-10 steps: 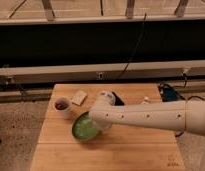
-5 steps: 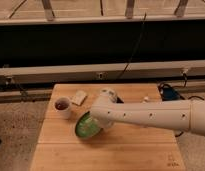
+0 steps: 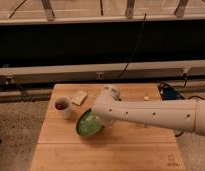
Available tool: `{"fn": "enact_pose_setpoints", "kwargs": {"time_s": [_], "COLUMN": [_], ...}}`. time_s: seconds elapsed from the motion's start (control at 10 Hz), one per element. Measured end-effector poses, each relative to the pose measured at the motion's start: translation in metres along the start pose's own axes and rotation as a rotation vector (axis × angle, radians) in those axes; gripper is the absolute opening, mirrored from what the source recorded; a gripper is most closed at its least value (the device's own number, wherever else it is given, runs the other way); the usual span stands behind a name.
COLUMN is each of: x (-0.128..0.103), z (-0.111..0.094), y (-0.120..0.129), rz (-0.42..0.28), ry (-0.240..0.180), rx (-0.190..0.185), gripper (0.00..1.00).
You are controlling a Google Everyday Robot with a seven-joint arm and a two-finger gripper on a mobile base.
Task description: Pick up the ceramic bowl
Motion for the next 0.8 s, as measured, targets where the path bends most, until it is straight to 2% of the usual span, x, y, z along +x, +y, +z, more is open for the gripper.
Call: {"fn": "enact_pose_setpoints", "kwargs": {"time_s": [0.8], "x": [0.018], "z": [-0.023], "y": [0.005], "rz": [-0.019], "ry": [0.028], "rx": [0.007], "gripper": [0.0]}}
